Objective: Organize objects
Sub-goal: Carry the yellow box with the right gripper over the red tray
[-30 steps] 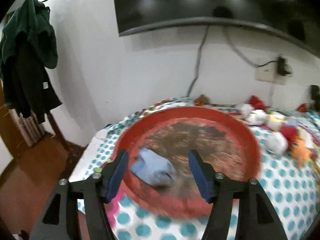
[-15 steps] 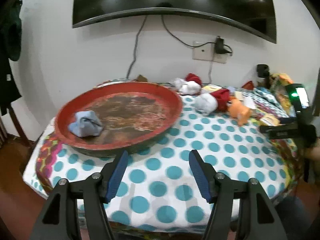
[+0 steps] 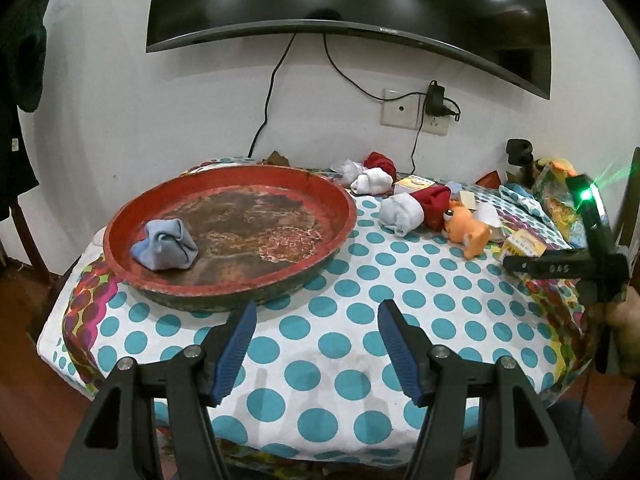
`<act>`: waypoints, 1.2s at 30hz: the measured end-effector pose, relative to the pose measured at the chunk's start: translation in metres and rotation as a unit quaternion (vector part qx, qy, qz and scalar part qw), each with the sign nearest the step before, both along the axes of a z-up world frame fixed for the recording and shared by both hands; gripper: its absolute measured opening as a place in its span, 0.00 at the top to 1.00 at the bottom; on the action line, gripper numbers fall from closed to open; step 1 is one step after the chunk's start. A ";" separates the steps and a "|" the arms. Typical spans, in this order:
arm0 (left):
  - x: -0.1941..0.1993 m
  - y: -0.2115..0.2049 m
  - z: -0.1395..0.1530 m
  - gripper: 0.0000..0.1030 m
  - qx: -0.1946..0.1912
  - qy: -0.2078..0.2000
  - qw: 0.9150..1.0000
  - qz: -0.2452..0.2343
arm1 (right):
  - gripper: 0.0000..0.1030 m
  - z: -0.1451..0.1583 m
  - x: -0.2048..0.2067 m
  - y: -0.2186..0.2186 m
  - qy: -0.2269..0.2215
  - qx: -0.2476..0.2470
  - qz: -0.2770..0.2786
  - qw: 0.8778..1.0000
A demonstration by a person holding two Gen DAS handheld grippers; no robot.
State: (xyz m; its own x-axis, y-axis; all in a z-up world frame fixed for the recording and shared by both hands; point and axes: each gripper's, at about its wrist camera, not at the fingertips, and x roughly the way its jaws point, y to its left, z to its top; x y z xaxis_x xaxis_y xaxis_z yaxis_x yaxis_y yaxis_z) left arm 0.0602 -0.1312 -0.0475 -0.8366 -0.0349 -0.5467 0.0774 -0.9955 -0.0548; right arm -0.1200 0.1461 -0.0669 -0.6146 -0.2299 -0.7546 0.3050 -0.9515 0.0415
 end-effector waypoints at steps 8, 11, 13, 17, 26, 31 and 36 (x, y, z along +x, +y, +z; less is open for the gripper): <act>0.001 -0.012 -0.001 0.37 0.013 -0.009 1.000 0.026 | 0.12 0.031 0.001 -0.040 0.034 0.014 0.041 0.999; 0.003 -0.018 0.001 0.37 0.017 -0.009 0.999 0.039 | 0.12 0.038 0.001 -0.064 0.041 0.019 0.064 0.997; 0.004 -0.020 0.000 0.37 0.021 -0.012 0.999 0.047 | 0.12 0.044 0.002 -0.084 0.047 0.021 0.080 0.996; 0.007 -0.027 0.001 0.37 0.025 -0.013 0.998 0.057 | 0.11 0.056 0.001 -0.125 0.053 0.024 0.109 0.992; 0.007 -0.056 0.001 0.37 0.027 -0.012 0.994 0.103 | 0.11 0.068 -0.009 -0.228 0.050 0.014 0.161 0.986; 0.005 -0.075 -0.001 0.37 0.039 -0.016 0.990 0.135 | 0.11 0.066 -0.013 -0.281 0.050 0.027 0.193 0.980; 0.005 -0.091 -0.005 0.37 0.059 -0.019 0.986 0.152 | 0.11 0.060 -0.030 -0.322 0.037 0.027 0.200 0.979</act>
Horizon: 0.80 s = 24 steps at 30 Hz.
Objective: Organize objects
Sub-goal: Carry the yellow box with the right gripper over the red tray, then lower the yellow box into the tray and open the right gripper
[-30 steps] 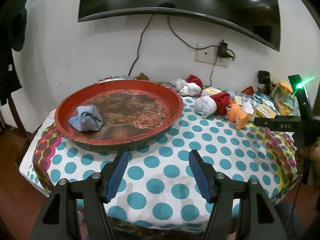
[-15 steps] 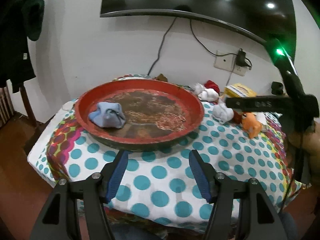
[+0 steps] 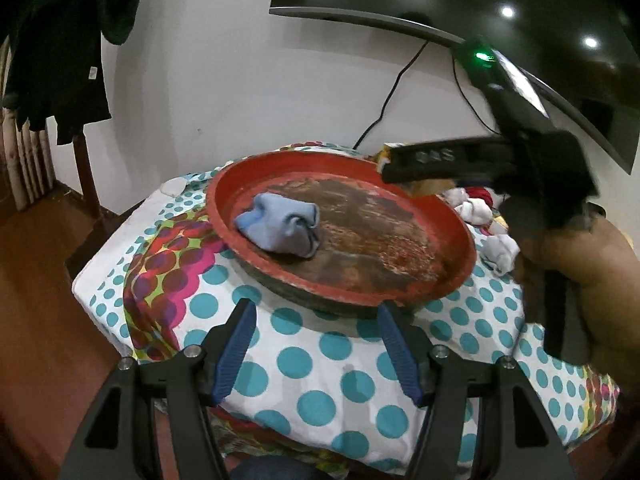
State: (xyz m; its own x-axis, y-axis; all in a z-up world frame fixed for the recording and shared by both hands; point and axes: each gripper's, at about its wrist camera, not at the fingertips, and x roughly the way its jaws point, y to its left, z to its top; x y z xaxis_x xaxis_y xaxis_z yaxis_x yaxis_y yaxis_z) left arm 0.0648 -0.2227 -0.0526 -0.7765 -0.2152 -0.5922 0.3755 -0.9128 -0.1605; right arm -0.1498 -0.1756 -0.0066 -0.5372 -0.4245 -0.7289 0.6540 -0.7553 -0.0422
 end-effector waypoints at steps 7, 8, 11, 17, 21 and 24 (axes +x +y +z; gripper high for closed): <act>-0.002 -0.013 -0.004 0.37 0.016 -0.002 1.000 0.011 | 0.11 -0.010 -0.033 -0.055 -0.021 0.015 0.002 1.000; -0.003 -0.016 -0.004 0.37 0.018 -0.004 1.000 0.013 | 0.11 -0.011 -0.037 -0.061 -0.023 0.011 0.001 1.000; -0.001 -0.022 -0.002 0.37 0.018 0.003 1.000 0.021 | 0.11 -0.017 -0.051 -0.083 -0.031 0.011 -0.005 0.999; 0.002 -0.031 -0.001 0.37 0.022 0.011 0.999 0.038 | 0.11 -0.039 -0.076 -0.113 -0.057 0.025 -0.027 0.998; 0.001 -0.033 0.000 0.37 0.018 0.014 0.999 0.041 | 0.11 -0.053 -0.083 -0.122 -0.063 0.043 -0.031 0.997; 0.000 -0.034 -0.001 0.37 0.019 0.013 0.999 0.042 | 0.11 -0.061 -0.091 -0.123 -0.071 0.046 -0.033 0.996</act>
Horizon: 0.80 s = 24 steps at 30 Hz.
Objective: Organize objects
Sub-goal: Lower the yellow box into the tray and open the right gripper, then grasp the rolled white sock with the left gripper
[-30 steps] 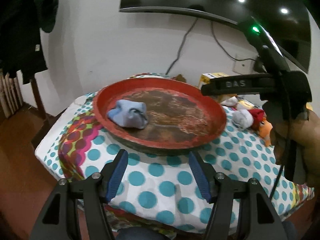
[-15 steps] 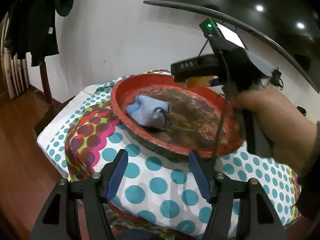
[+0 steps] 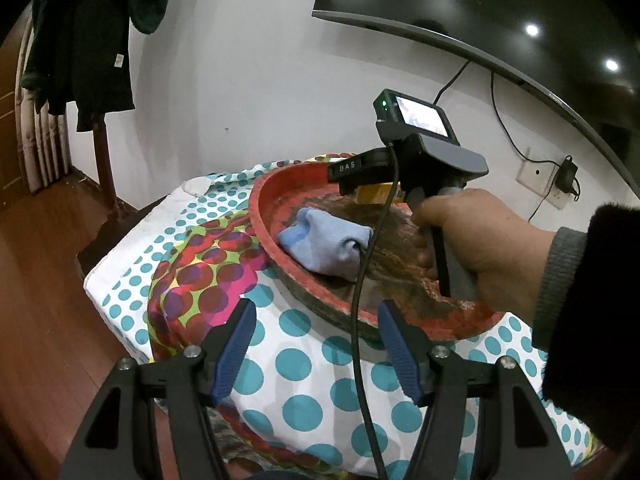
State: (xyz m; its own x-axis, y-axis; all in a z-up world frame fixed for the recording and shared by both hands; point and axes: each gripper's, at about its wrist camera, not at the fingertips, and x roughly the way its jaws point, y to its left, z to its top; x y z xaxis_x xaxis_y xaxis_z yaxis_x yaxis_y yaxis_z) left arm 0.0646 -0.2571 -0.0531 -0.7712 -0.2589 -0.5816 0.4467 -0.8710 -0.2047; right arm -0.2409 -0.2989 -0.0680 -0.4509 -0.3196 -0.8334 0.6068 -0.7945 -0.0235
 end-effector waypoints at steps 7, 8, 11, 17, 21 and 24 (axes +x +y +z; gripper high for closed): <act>0.002 0.005 0.003 0.37 -0.011 0.009 1.000 0.003 | 0.09 -0.003 0.001 0.005 0.006 0.042 -0.005 0.999; 0.003 0.007 0.005 0.37 -0.015 0.013 1.000 0.001 | 0.08 0.002 0.003 0.009 0.013 0.040 -0.001 0.999; 0.015 0.013 0.020 0.37 -0.031 0.058 0.998 0.002 | 0.05 0.034 0.017 0.035 0.058 0.007 0.008 0.998; 0.028 0.026 0.038 0.34 -0.057 0.117 0.991 -0.005 | 0.01 0.088 0.047 0.152 0.094 -0.078 -0.009 0.992; 0.016 0.041 0.033 0.34 -0.049 0.099 0.993 -0.047 | 0.00 0.083 0.052 0.256 0.138 -0.054 -0.093 0.985; 0.003 0.066 0.027 0.34 -0.047 0.082 0.990 -0.107 | 0.00 0.067 0.058 0.343 0.166 -0.027 -0.173 0.970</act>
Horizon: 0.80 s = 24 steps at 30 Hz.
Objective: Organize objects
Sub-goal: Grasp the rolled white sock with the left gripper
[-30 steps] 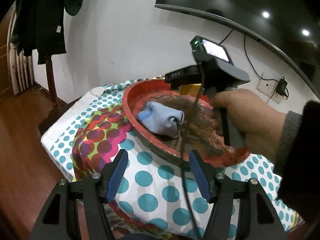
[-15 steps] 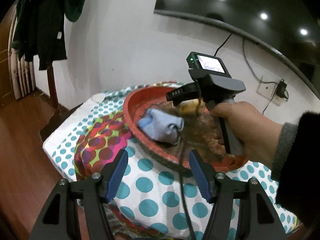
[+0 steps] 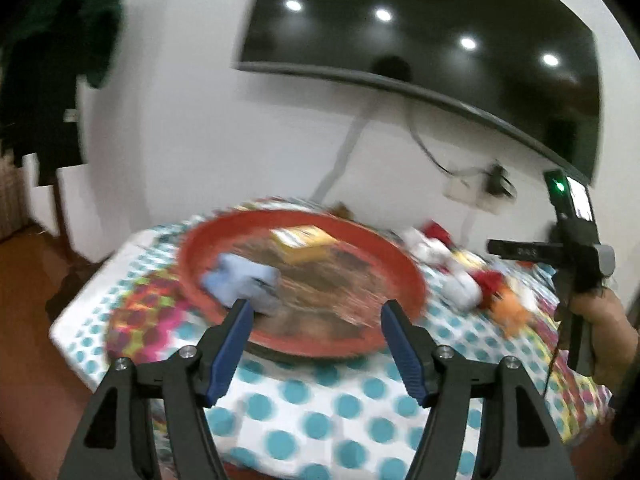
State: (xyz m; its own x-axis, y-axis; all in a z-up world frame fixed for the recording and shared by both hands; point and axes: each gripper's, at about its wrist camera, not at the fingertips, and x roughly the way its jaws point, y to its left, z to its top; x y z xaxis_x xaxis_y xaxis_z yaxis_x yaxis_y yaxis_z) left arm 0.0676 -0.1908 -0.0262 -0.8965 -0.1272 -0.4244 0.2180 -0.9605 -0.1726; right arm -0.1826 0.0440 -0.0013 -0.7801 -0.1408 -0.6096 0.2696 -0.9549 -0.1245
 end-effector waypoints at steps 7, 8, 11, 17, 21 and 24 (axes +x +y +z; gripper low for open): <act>-0.031 0.079 -0.005 0.34 -0.048 -0.022 0.995 -0.087 | 0.00 -0.043 -0.008 0.122 -0.031 -0.049 -0.103 0.993; -0.039 0.088 -0.004 0.34 -0.051 -0.022 0.994 -0.097 | 0.00 -0.050 -0.010 0.126 -0.036 -0.049 -0.106 0.992; -0.072 0.110 -0.003 0.34 -0.052 -0.043 0.989 -0.128 | 0.00 -0.061 -0.015 0.139 -0.054 -0.055 -0.115 0.990; -0.146 0.150 -0.005 0.34 -0.071 -0.085 0.983 -0.145 | 0.00 -0.059 -0.013 0.137 -0.040 -0.062 -0.112 0.991; -0.196 0.171 -0.023 0.34 -0.093 -0.133 0.977 -0.135 | 0.00 -0.055 -0.010 0.137 -0.028 -0.059 -0.117 0.991; -0.221 0.177 -0.037 0.38 -0.104 -0.165 0.973 -0.126 | 0.00 -0.057 -0.014 0.144 -0.040 -0.072 -0.125 0.989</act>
State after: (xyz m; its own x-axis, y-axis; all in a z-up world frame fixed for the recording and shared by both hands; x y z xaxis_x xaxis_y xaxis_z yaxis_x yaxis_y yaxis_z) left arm -0.1538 -0.0138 -0.0637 -0.7294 -0.0362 -0.6831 -0.0177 -0.9973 0.0717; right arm -0.1962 0.1883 -0.0582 -0.7512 -0.0396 -0.6589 0.0267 -0.9992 0.0296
